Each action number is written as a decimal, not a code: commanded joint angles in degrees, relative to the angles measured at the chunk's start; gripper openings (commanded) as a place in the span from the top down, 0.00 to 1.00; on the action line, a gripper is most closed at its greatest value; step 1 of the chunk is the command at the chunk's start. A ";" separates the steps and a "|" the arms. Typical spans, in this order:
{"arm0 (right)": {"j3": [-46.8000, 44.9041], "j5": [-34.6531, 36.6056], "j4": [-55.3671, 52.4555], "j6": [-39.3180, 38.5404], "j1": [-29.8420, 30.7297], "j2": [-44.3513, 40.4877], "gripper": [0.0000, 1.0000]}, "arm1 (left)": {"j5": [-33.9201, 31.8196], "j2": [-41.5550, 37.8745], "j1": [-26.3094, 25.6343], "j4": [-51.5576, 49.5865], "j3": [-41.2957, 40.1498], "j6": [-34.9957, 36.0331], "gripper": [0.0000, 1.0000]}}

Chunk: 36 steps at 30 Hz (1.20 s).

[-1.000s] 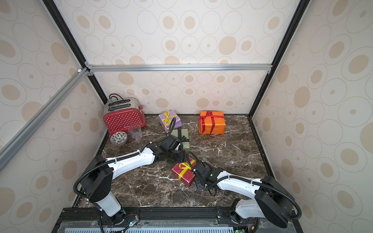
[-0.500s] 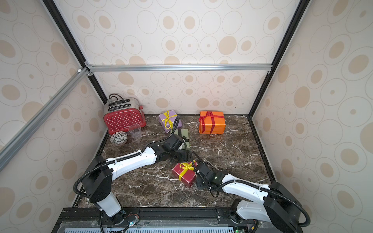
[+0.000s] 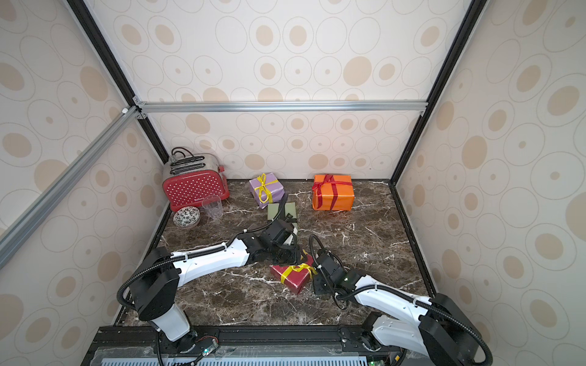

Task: Untie the ribbon bows on the gift boxes
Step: Untie the ribbon from the gift box.

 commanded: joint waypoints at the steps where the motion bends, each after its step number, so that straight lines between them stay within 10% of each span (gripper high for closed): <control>1: -0.67 -0.52 0.02 0.84 -0.30 -0.27 1.00 | 0.01 -3.80 -1.07 0.29 -2.61 -0.82 0.54; 9: -0.18 -0.42 -0.07 0.76 -0.38 1.02 1.00 | 3.21 -6.03 -2.14 -5.69 -1.63 5.81 0.39; 17: -0.38 -0.24 -0.07 0.93 -0.33 0.73 1.00 | -21.34 -8.91 -0.54 -23.78 6.88 11.90 0.12; 25: -0.37 -0.77 0.11 0.84 -0.34 1.12 1.00 | -17.44 -0.76 3.29 -21.42 9.06 10.74 0.57; 36: 0.35 -1.21 0.01 0.45 -0.36 3.17 1.00 | -17.01 5.62 3.40 -23.22 15.09 10.45 0.64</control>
